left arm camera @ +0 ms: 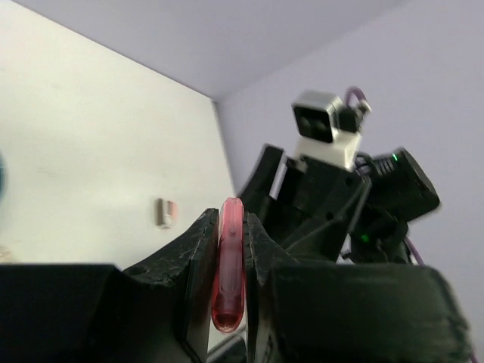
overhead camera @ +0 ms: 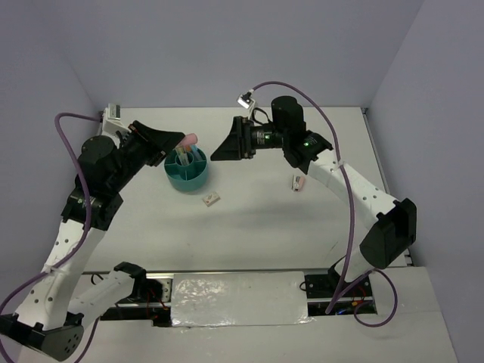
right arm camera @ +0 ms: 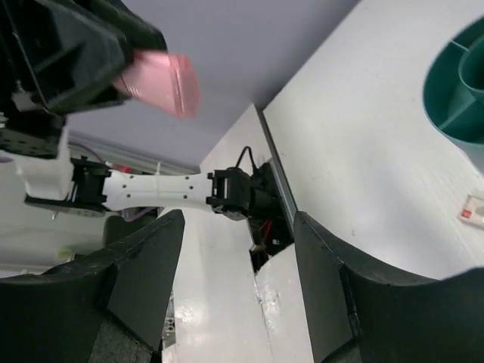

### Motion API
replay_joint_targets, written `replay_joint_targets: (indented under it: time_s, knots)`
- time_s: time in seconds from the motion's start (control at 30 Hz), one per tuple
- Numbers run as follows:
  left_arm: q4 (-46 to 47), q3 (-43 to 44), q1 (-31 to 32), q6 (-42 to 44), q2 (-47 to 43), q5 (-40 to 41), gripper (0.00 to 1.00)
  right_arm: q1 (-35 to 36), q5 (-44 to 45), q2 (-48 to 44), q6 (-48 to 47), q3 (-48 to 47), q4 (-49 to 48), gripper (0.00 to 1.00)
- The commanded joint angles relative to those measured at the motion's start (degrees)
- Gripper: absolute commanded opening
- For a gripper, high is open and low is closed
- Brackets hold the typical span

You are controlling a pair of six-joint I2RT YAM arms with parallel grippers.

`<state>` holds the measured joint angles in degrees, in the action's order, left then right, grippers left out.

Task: Sort the stationery into containers
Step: Close the pen cap on the pen, then place the pen in the storage box.

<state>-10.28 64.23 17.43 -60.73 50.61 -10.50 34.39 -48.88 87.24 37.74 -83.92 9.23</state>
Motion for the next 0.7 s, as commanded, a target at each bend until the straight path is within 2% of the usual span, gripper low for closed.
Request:
replay_joint_targets:
  time_s: [0.0, 0.07, 0.27, 0.33, 0.37, 0.47, 0.6, 0.67]
  knots:
    - [-7.8, 4.9, -1.3, 3.6, 0.1, 10.8, 0.00, -1.6, 2.1, -4.1, -2.0, 1.9, -1.5, 0.68]
    - [-15.5, 7.8, -2.4, 5.7, 1.5, 19.6, 0.00, -2.8, 5.4, -5.3, -3.5, 4.1, 2.0, 0.68]
    - [-19.1, 11.6, -6.9, 17.9, 12.2, 26.2, 0.00, -4.5, 14.4, -9.7, -13.1, 3.2, 18.6, 0.68]
    - [-16.6, 11.2, -9.2, 23.6, 16.2, 24.2, 0.00, -4.6, 16.0, -11.9, -16.1, 3.2, 22.1, 0.68]
    - [-12.0, 9.5, -9.8, 25.3, 17.1, 22.9, 0.00, -4.6, 16.2, -12.7, -17.1, 3.5, 22.9, 0.68]
    - [-4.4, 6.4, -11.7, 34.1, 21.5, 15.1, 0.00, -4.6, 16.2, -16.2, -20.3, 6.0, 25.4, 0.69]
    - [1.7, 3.6, -14.3, 38.2, 26.2, 8.7, 0.00, -4.5, 15.8, -19.7, -22.4, 7.5, 27.6, 0.69]
    - [1.2, 4.5, -15.5, 39.4, 30.5, 4.2, 0.00, -4.4, 15.3, -21.3, -23.1, 7.5, 29.2, 0.69]
